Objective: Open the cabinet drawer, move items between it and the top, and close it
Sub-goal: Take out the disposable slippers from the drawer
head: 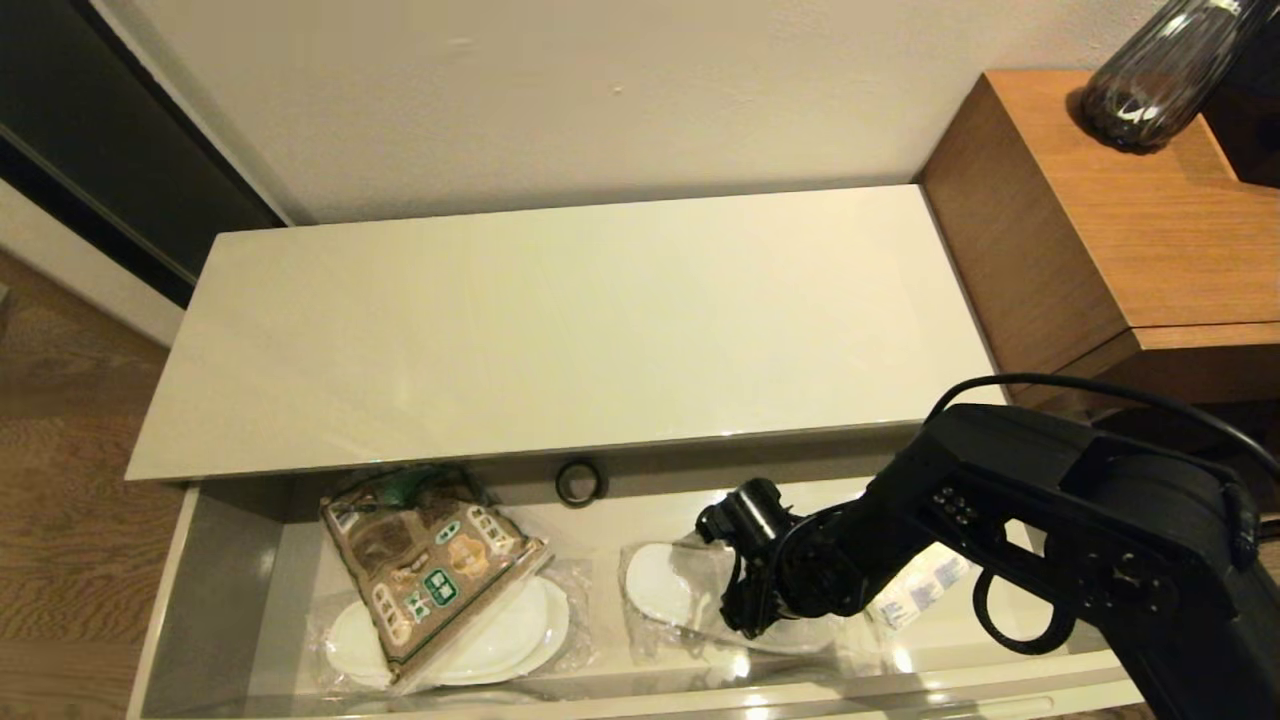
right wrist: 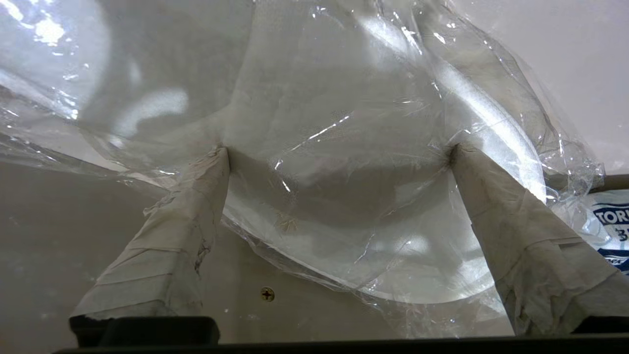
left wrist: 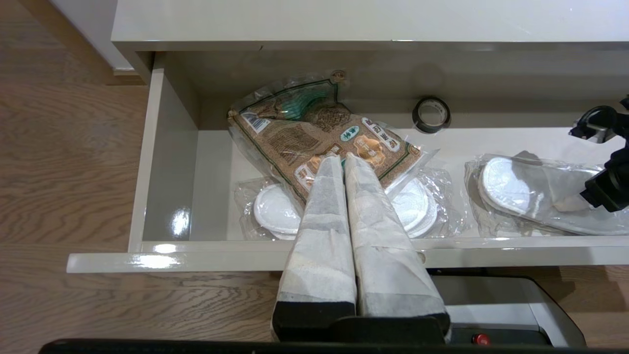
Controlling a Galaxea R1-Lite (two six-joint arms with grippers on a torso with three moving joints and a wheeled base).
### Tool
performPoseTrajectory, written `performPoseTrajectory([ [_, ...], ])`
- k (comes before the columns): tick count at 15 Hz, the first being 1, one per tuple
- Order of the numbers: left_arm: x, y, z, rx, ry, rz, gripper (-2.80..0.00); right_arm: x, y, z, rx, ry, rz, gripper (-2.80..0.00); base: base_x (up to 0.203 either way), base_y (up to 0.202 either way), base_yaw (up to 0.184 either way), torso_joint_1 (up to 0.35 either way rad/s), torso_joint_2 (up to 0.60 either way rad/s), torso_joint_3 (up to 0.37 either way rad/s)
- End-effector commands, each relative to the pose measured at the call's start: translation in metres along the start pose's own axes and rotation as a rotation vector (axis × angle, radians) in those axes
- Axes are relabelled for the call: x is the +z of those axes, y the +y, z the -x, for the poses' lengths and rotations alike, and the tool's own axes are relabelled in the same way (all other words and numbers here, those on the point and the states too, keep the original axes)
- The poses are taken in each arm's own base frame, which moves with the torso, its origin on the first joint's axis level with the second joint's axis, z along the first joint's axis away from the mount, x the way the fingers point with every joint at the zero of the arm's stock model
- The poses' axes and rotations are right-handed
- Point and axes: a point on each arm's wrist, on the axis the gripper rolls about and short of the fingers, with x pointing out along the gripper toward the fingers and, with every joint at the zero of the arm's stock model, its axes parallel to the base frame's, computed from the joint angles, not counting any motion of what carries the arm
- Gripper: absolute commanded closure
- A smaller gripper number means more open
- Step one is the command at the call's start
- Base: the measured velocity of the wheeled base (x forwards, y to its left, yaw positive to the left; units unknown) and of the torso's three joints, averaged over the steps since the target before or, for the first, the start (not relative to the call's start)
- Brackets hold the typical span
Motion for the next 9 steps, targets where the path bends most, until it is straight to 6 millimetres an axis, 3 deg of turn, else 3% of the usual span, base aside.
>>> performPoseTrajectory([
  [1, 0.0, 0.0, -0.0001, 0.001, 0.001, 0.001, 0.0, -0.0012, -0.0002, -0.0036, -0.002, 0.017, 0.007, -2.8, 0.0, 0.0, 0.0, 0.0, 0.0, 0.0],
  [9, 0.0, 0.0, -0.0001, 0.0, 0.001, 0.001, 0.0, -0.0006, -0.0001, -0.0038, 0.02, 0.051, 0.047, -2.8, 0.0, 0.0, 0.0, 0.0, 0.0, 0.0],
])
